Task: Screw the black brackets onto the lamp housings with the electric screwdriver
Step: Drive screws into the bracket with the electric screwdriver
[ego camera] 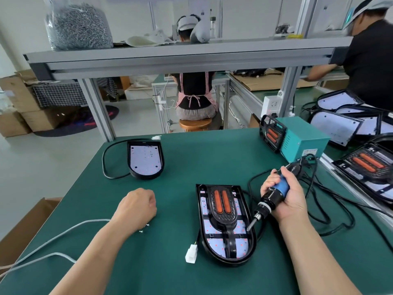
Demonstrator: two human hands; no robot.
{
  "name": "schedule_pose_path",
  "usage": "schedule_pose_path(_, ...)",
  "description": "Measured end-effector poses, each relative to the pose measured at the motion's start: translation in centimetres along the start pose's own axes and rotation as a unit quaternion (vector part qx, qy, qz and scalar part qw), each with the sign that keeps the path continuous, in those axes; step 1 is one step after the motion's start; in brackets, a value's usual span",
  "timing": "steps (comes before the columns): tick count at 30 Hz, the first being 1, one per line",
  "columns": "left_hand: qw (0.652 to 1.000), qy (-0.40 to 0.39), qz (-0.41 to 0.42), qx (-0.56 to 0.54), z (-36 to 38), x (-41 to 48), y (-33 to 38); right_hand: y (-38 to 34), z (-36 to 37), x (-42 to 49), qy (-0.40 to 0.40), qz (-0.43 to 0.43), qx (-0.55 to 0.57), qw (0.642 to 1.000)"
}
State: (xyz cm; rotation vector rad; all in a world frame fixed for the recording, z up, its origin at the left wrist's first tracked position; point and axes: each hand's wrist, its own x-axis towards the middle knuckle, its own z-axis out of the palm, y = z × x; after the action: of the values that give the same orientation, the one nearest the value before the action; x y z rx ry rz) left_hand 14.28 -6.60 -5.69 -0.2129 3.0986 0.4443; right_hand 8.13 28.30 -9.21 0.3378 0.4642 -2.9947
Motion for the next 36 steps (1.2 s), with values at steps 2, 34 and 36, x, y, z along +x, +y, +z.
schedule_pose_path(2, 0.996, 0.051, 0.020, -0.075, -0.2, -0.9, 0.7, 0.0, 0.3, -0.3, 0.000, -0.005, 0.008, 1.000)
schedule_pose_path(34, 0.765, -0.056, -0.002, -0.642, 1.9, -8.2, 12.2, 1.9, 7.2, -5.8, 0.085, -0.206, -0.056, 0.973)
schedule_pose_path(36, 0.796, -0.026, 0.013, -0.605, 2.1, -8.4, 12.4, 2.0, 7.2, -5.9, 0.086, -0.215, -0.066, 0.971)
